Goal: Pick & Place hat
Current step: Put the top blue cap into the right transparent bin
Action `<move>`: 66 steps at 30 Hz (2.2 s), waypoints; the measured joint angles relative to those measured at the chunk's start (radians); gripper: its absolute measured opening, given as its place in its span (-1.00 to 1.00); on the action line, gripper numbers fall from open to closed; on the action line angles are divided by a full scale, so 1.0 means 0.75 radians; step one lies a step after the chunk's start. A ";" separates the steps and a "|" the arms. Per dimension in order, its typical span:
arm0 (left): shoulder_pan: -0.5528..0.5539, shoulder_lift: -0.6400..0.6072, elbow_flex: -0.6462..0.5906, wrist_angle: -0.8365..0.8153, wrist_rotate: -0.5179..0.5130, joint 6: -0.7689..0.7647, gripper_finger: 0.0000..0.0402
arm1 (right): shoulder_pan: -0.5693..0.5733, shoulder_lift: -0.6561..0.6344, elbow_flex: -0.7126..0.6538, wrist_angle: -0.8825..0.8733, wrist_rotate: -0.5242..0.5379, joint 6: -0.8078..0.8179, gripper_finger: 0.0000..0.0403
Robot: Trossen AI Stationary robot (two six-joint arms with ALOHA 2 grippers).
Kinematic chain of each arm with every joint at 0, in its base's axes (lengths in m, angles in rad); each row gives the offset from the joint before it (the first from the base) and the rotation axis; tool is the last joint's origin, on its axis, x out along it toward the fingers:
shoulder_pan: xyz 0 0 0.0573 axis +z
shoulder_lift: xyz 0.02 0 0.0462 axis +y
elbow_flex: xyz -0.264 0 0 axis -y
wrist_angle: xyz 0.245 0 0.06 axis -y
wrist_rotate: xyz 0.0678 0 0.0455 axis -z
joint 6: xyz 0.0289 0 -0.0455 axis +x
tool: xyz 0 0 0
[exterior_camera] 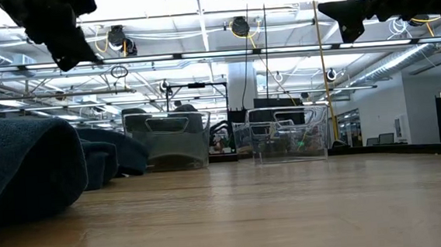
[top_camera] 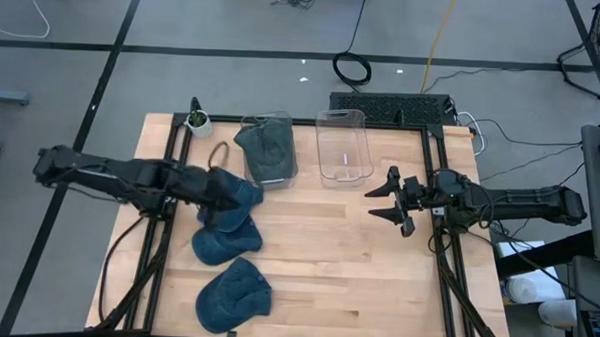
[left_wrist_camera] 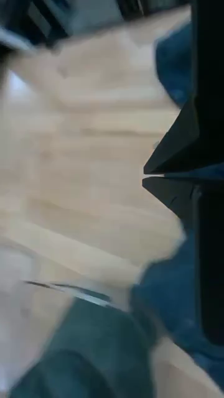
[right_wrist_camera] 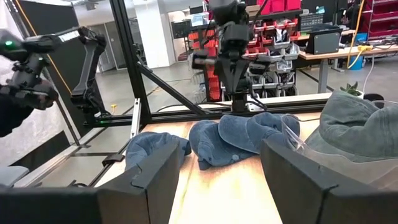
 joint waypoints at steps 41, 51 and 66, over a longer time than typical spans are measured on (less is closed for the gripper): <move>0.028 0.672 0.444 -0.935 -0.108 -0.861 -0.05 | -0.001 0.002 0.000 -0.016 0.008 -0.010 0.04; 0.031 0.672 0.444 -0.925 -0.139 -1.011 0.11 | -0.001 0.002 0.000 -0.015 0.008 -0.001 0.04; -0.064 0.671 0.350 -0.836 -0.156 -1.259 0.20 | -0.001 0.019 0.000 -0.014 0.008 -0.012 0.04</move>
